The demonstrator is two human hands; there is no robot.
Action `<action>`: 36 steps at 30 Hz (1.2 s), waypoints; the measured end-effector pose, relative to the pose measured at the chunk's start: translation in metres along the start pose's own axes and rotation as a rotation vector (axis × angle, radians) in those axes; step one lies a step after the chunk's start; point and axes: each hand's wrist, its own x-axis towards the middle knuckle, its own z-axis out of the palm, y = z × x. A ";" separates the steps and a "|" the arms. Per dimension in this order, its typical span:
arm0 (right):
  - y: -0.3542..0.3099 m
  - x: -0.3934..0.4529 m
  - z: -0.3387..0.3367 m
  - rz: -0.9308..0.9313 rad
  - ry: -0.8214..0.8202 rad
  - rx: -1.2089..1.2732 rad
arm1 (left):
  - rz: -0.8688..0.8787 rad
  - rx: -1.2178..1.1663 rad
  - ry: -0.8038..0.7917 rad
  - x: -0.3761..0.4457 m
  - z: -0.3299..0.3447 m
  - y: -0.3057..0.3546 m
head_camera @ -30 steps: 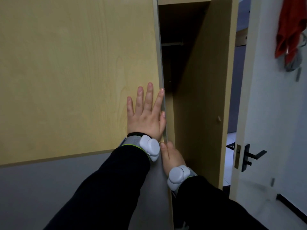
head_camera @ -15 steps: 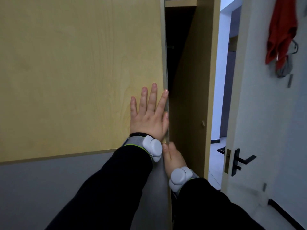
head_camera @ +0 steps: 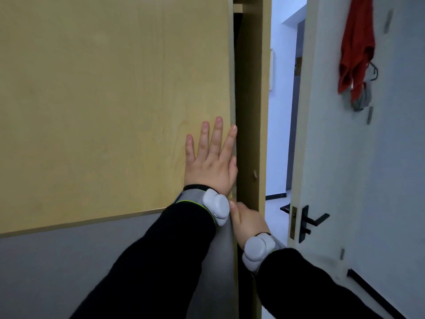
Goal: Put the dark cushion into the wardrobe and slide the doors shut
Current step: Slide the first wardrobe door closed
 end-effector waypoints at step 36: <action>-0.003 -0.013 -0.055 0.058 0.110 -0.228 | 0.177 -0.367 -0.038 0.007 -0.014 0.021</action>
